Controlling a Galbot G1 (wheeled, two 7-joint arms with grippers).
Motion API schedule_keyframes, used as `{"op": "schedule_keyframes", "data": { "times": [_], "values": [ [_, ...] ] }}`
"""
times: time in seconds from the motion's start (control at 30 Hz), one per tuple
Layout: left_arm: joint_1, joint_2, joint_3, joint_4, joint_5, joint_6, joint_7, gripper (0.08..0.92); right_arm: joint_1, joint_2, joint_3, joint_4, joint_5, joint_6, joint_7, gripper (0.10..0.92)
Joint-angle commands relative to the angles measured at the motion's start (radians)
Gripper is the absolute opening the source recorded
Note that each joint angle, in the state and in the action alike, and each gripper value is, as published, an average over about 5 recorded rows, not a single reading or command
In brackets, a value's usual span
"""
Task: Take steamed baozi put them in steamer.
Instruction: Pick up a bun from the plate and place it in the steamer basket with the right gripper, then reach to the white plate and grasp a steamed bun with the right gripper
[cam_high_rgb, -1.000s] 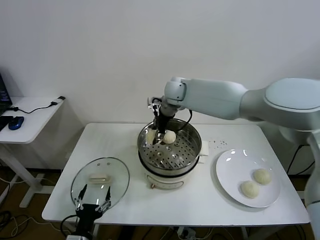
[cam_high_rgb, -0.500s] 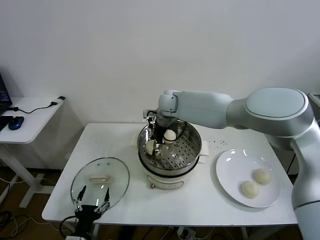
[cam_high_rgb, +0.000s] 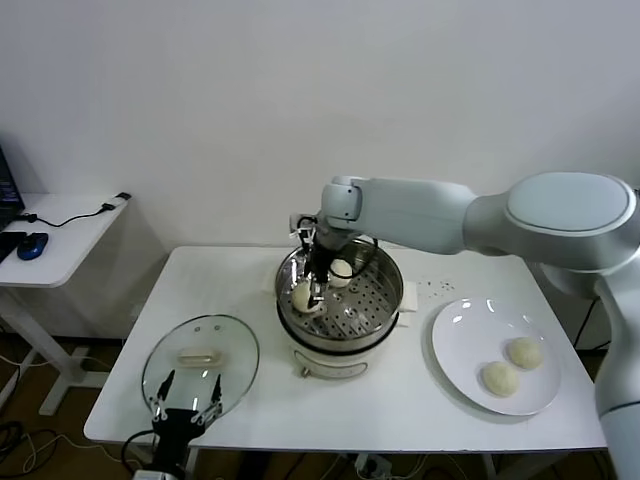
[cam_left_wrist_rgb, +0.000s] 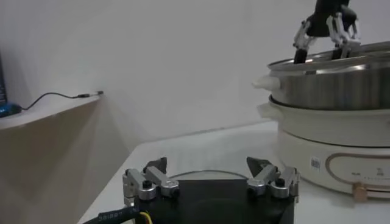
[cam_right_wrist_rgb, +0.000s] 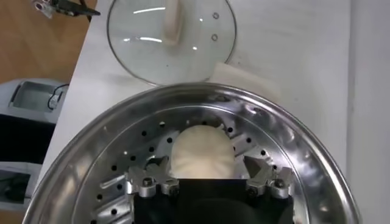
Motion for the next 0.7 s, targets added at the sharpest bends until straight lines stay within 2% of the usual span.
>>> {"op": "schedule_keyframes", "data": {
  "times": [0.03, 0.27, 0.43, 0.57, 0.7],
  "values": [
    [0.002, -0.001, 0.001, -0.004, 0.004, 0.001, -0.001, 0.823, 0.159, -0.274, -0.004, 0.2, -0.05, 0.032, -0.04, 0.823],
    [0.006, -0.003, -0.006, -0.017, -0.001, 0.006, -0.003, 0.823, 0.279, -0.561, -0.079, 0.381, -0.225, 0.114, -0.164, 0.823],
    [0.019, -0.005, -0.006, -0.027, 0.0, 0.0, -0.019, 0.823, 0.239, -0.769, -0.074, 0.469, -0.363, 0.13, -0.187, 0.823],
    [0.027, -0.006, -0.013, -0.035, -0.002, 0.0, -0.025, 0.823, 0.093, -0.915, 0.018, 0.502, -0.514, 0.142, -0.192, 0.823],
    [0.032, -0.006, -0.02, -0.038, 0.002, 0.002, -0.023, 0.823, -0.191, -1.016, 0.229, 0.491, -0.668, 0.151, -0.195, 0.823]
  ]
}}
